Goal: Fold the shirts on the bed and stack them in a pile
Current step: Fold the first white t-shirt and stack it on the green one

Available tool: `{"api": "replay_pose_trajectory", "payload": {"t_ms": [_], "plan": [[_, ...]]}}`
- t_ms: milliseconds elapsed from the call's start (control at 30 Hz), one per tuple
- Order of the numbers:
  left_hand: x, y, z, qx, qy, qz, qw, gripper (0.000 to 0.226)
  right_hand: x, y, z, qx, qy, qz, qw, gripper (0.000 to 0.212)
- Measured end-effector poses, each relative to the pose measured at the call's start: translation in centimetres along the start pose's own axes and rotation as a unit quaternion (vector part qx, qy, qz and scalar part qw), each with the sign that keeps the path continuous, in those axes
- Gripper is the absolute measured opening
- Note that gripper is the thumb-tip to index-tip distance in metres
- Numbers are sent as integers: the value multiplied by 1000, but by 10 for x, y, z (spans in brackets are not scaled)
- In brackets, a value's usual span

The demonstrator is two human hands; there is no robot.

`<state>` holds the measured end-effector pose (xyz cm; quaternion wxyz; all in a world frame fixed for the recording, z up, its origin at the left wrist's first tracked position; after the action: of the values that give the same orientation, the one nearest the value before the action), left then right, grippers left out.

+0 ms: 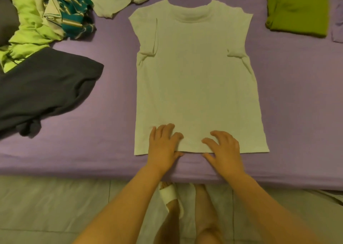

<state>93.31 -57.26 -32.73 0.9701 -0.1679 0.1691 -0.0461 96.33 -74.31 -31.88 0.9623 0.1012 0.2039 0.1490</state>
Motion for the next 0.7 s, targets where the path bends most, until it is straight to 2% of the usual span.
{"api": "replay_pose_trajectory", "payload": {"t_ms": [67,100,133,200,300,367,467,600,700], "plan": [[2,3,6,2,-48,3,999,34,6,-3,6,10,-26,18,999,23],[4,4,10,0,-63,2,998,26,10,-4,11,22,-29,20,999,21],[7,6,15,0,-68,0,998,23,17,-4,15,39,-19,22,999,29],[17,9,23,-14,-41,0,999,22,35,-4,27,81,19,9,996,43],[41,17,37,-112,42,28,992,22,66,-3,43,78,103,10,992,32],[61,22,53,-197,68,78,975,17,88,1,62,75,111,21,991,27],[96,26,81,-284,62,127,948,34,127,2,91,96,127,21,987,30],[140,34,107,-323,68,140,933,48,177,-8,123,199,159,19,967,25],[164,45,127,-381,37,141,913,35,212,-17,144,252,134,17,958,13]]}}
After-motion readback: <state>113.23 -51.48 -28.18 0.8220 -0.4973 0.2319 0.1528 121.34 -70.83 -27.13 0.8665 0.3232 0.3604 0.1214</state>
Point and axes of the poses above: each hand's wrist, its own x-axis towards the middle knuckle, its own z-axis out of the back of the hand, y = z × x, the point moved 8 cm from there along x, towards the middle knuckle, and after that the axes turned 6 degrees about -z, right-handed, at the moved point
